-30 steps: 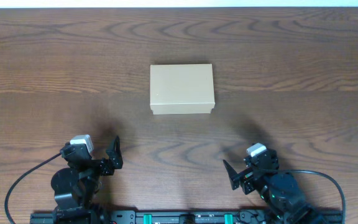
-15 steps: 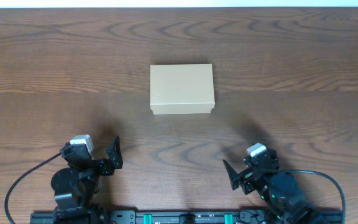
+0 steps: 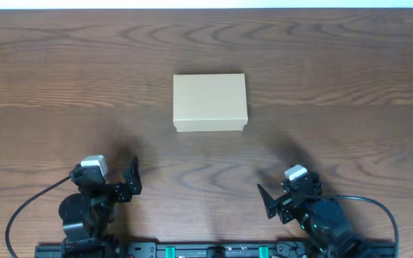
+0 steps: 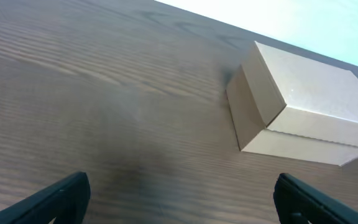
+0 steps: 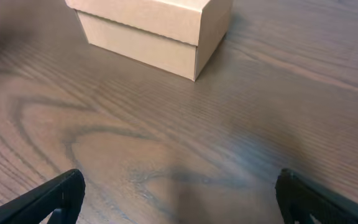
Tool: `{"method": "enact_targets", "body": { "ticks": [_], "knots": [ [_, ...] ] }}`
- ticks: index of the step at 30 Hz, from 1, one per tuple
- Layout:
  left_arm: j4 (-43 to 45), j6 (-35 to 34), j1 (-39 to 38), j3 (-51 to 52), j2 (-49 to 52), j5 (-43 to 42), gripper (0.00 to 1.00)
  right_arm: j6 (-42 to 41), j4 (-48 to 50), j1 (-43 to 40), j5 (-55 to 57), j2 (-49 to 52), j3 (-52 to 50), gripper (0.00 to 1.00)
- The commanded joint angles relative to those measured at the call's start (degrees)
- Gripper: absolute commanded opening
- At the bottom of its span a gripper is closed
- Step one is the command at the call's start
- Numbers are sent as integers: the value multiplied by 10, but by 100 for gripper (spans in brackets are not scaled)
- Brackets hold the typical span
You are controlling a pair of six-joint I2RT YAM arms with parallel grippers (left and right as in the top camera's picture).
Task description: Pack container
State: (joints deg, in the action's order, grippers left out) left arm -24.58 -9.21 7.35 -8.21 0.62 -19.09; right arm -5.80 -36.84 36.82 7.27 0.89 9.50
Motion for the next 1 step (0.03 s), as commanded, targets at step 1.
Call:
{"method": "enact_targets", "body": {
  "ticks": [1],
  "knots": [
    [0, -2, 0, 11, -4, 2, 95, 7, -2, -5, -2, -5, -5, 99]
  ]
}}
